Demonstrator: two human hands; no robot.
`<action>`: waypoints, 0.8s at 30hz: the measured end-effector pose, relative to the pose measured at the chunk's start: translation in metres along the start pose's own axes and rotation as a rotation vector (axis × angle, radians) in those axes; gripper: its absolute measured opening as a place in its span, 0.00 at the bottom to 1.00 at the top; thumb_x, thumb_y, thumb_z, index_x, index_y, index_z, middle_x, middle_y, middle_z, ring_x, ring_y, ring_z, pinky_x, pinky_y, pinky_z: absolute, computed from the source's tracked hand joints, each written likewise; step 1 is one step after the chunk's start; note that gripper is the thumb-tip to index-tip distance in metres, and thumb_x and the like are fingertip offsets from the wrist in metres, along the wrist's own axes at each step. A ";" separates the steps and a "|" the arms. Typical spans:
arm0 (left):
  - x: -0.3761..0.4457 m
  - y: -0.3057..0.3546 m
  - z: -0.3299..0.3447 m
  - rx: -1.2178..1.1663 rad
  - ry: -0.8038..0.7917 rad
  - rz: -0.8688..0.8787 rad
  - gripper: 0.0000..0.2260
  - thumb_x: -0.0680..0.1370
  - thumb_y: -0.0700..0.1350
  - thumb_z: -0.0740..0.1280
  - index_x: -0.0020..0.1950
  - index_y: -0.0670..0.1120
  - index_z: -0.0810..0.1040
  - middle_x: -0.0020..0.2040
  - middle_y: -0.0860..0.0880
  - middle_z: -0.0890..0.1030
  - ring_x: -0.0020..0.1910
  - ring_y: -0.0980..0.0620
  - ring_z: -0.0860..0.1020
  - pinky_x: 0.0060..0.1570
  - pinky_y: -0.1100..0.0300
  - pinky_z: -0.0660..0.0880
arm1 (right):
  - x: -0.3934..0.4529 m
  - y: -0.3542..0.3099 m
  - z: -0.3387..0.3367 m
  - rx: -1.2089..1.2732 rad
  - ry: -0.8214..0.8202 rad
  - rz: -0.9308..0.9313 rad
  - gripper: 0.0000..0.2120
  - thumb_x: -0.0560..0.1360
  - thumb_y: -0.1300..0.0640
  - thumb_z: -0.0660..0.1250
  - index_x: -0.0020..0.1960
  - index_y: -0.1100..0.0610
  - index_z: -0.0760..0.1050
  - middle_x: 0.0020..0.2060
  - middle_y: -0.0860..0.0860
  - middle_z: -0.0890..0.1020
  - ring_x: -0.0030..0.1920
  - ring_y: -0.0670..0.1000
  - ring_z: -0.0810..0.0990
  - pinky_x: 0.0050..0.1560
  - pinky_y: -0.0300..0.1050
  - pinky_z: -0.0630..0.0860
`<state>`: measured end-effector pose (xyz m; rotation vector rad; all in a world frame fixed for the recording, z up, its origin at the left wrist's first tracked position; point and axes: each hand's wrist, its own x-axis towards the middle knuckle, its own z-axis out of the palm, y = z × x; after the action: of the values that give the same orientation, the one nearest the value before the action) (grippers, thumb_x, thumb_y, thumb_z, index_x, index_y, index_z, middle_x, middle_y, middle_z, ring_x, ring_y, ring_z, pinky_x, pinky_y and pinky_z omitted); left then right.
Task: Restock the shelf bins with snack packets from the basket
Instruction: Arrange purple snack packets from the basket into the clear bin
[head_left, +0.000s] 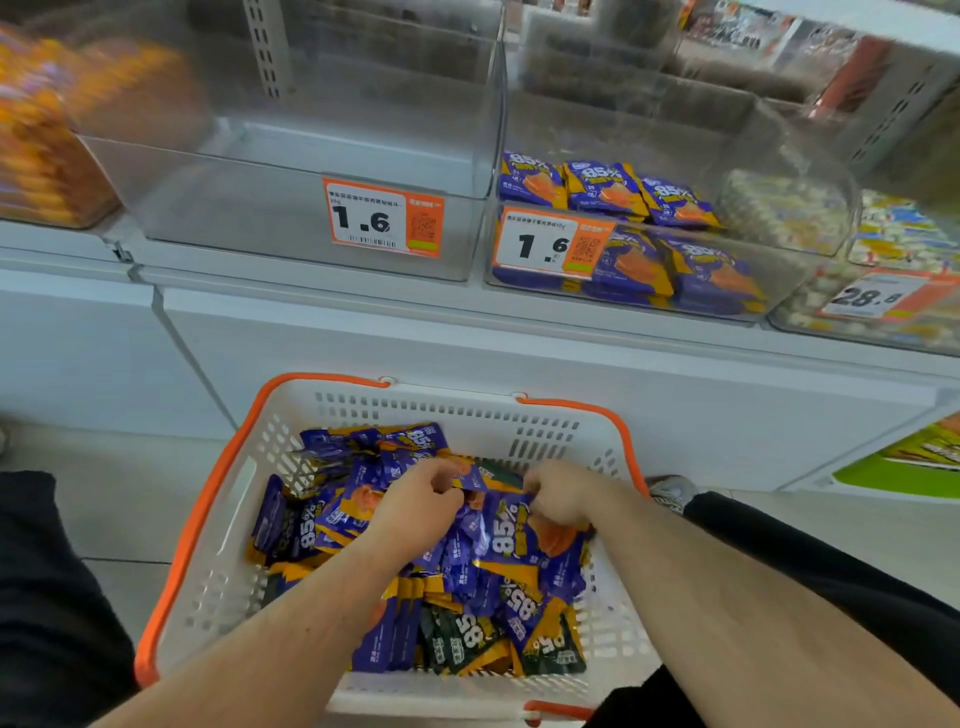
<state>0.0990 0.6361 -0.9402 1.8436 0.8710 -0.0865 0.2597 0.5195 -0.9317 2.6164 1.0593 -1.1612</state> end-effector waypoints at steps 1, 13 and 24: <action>0.000 -0.002 0.000 0.000 -0.020 -0.015 0.19 0.83 0.49 0.61 0.73 0.50 0.67 0.70 0.51 0.71 0.58 0.55 0.76 0.51 0.60 0.72 | -0.003 -0.003 -0.010 0.054 0.033 -0.040 0.05 0.78 0.64 0.64 0.52 0.60 0.77 0.48 0.56 0.79 0.45 0.52 0.77 0.43 0.49 0.74; -0.016 0.024 -0.026 -0.142 0.335 -0.009 0.09 0.75 0.46 0.72 0.34 0.48 0.81 0.31 0.49 0.82 0.34 0.48 0.81 0.40 0.54 0.80 | -0.051 -0.040 -0.065 0.211 0.248 -0.122 0.09 0.76 0.63 0.65 0.37 0.55 0.73 0.36 0.50 0.74 0.37 0.49 0.72 0.32 0.40 0.65; -0.023 0.093 -0.063 -1.007 0.190 0.150 0.04 0.78 0.38 0.68 0.43 0.43 0.79 0.37 0.45 0.84 0.36 0.46 0.82 0.39 0.53 0.79 | -0.099 -0.055 -0.089 0.858 0.599 -0.185 0.14 0.78 0.66 0.63 0.36 0.55 0.72 0.31 0.50 0.76 0.30 0.46 0.72 0.28 0.36 0.67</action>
<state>0.1175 0.6590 -0.8293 0.9605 0.6998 0.5393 0.2337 0.5352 -0.7911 3.7848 1.0517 -1.0377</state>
